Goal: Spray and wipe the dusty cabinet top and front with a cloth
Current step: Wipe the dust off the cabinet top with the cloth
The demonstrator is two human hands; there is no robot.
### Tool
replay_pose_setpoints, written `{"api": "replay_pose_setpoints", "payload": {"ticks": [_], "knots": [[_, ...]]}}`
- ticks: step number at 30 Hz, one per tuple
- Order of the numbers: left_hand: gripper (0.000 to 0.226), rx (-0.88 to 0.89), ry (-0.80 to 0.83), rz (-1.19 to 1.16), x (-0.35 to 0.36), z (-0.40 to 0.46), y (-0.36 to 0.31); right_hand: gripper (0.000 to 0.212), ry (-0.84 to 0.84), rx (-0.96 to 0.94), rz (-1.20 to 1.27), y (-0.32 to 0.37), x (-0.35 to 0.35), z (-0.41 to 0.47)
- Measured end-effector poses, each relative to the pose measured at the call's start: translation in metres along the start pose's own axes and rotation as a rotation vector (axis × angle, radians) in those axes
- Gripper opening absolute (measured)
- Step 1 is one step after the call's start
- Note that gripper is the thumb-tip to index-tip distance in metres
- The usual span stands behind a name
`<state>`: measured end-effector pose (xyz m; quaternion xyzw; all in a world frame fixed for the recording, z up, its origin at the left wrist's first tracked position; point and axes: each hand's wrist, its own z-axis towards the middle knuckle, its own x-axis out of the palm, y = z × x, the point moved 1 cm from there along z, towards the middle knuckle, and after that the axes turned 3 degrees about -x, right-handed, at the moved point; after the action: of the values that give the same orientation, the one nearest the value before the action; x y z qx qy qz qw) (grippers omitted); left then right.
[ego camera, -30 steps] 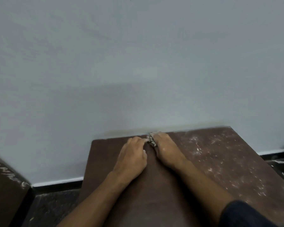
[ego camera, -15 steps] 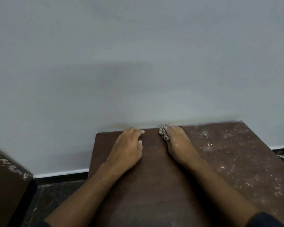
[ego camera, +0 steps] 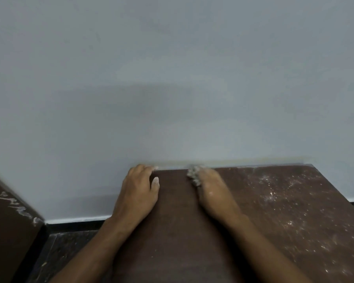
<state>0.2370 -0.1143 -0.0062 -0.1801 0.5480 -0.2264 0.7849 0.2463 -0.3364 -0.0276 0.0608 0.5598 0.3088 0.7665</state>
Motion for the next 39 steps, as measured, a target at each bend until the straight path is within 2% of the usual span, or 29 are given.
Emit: {"api": "replay_pose_setpoints", "payload": {"ticks": [4, 7, 9, 11, 13, 16, 19, 21, 23, 28, 32, 34, 39], "knots": [[0.038, -0.205, -0.062, -0.058, -0.007, -0.006, 0.021, 0.028, -0.075, 0.063, -0.144, -0.016, 0.005, 0.011], [0.047, -0.341, -0.054, -0.154, -0.011, -0.014, 0.033, 0.024, -0.111, -0.034, -0.103, 0.02, 0.036, 0.029], [0.048, -0.379, -0.047, -0.202, -0.012, -0.018, 0.036, 0.021, -0.072, -0.095, -0.05, 0.058, 0.061, 0.04], [0.048, -0.375, -0.071, -0.22, -0.014, -0.021, 0.039, 0.022, -0.002, -0.125, 0.007, 0.099, 0.087, 0.054], [0.046, -0.364, -0.136, -0.222, -0.019, -0.022, 0.043, 0.033, 0.097, -0.194, 0.046, 0.133, 0.109, 0.062], [0.04, -0.373, -0.2, -0.215, -0.031, -0.022, 0.053, 0.041, 0.219, -0.338, 0.07, 0.14, 0.113, 0.062], [0.035, -0.343, -0.117, -0.2, -0.038, -0.027, 0.058, 0.033, 0.175, -0.287, 0.066, 0.112, 0.097, 0.065], [0.037, -0.337, -0.059, -0.209, -0.039, -0.033, 0.055, 0.037, 0.132, -0.19, 0.017, 0.102, 0.091, 0.063], [0.037, -0.339, -0.048, -0.216, -0.039, -0.039, 0.053, 0.042, 0.152, -0.19, 0.007, 0.111, 0.089, 0.054], [0.029, -0.37, -0.149, -0.303, -0.042, -0.075, 0.05, 0.016, 0.347, -0.404, 0.269, 0.149, 0.056, -0.028], [0.024, -0.347, -0.2, -0.368, -0.044, -0.119, 0.047, 0.035, 0.435, -0.575, 0.278, 0.141, 0.026, -0.081], [0.025, -0.318, -0.198, -0.35, -0.046, -0.132, 0.045, 0.035, 0.377, -0.522, 0.241, 0.13, 0.023, -0.071], [0.025, -0.264, -0.185, -0.303, -0.055, -0.138, 0.035, 0.034, 0.205, -0.229, 0.134, 0.131, 0.047, -0.048]]}}
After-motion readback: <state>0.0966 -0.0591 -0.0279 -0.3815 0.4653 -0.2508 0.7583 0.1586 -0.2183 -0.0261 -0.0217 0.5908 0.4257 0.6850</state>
